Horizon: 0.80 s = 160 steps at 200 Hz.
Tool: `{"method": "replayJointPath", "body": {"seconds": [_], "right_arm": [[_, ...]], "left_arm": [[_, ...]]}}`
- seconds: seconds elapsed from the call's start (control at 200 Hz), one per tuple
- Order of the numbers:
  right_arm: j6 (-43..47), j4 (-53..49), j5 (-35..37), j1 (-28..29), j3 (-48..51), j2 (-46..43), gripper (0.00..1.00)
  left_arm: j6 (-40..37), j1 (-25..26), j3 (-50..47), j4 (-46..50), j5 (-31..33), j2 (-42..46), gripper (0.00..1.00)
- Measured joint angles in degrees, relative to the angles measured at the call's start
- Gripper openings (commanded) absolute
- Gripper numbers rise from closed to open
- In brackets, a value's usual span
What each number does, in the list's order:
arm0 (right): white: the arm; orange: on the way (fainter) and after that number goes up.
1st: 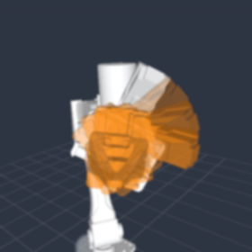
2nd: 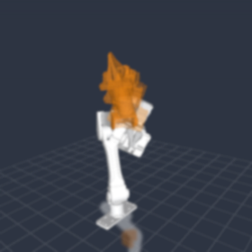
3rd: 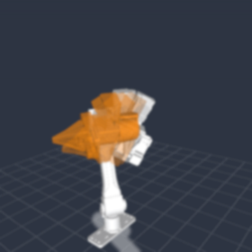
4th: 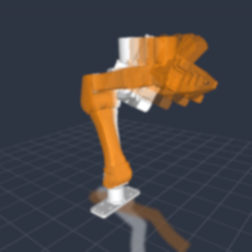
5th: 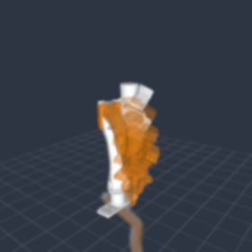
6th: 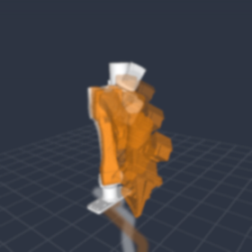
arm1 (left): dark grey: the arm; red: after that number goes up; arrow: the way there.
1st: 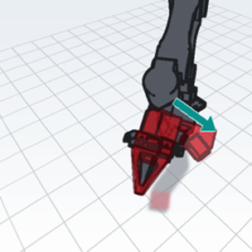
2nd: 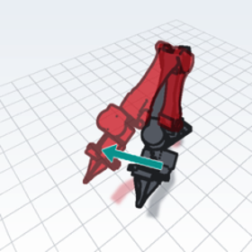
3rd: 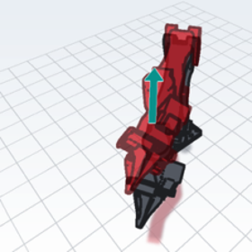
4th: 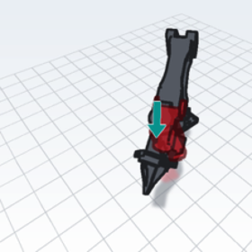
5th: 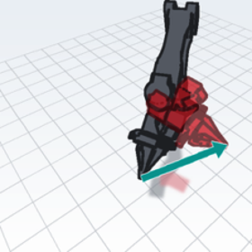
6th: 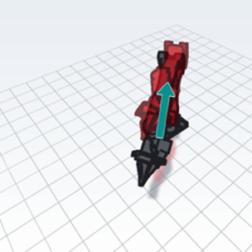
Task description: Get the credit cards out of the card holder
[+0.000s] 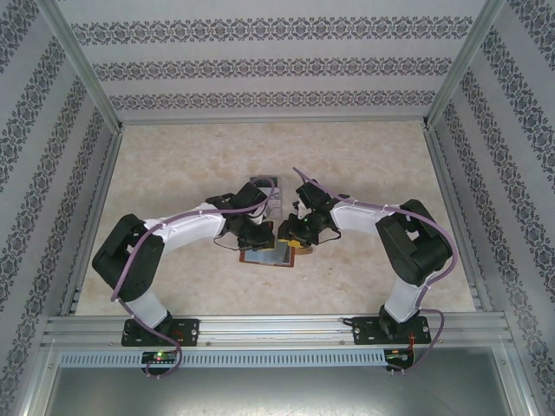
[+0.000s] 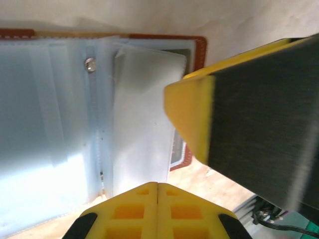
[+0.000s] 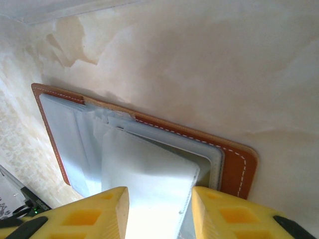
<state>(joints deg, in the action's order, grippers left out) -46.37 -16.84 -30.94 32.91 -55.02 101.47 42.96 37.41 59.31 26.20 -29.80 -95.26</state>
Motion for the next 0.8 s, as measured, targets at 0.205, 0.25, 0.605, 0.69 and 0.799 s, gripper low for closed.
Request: {"method": "replayJointPath", "body": {"seconds": [0.205,0.25,0.605,0.69,0.799], "right_arm": [[-0.2,0.0,0.0,0.3,-0.2,0.0,0.4],[-0.2,0.0,0.0,0.4,-0.4,0.0,0.4],[-0.4,0.0,0.0,1.0,-0.9,0.3,0.4],[-0.4,0.0,0.0,1.2,-1.1,0.7,0.4],[-0.4,0.1,0.0,1.4,-1.2,0.8,0.4]], "left_arm": [[0.0,-0.4,0.0,-0.1,-0.1,1.2,0.0],[0.0,-0.4,-0.1,-0.1,-0.2,1.2,0.0],[0.0,-0.4,-0.9,0.1,-0.2,0.3,0.04],[0.0,-0.4,-1.7,-0.1,-0.4,-0.6,0.06],[0.1,-0.4,-3.0,-0.7,-1.6,-2.1,0.11]]}}
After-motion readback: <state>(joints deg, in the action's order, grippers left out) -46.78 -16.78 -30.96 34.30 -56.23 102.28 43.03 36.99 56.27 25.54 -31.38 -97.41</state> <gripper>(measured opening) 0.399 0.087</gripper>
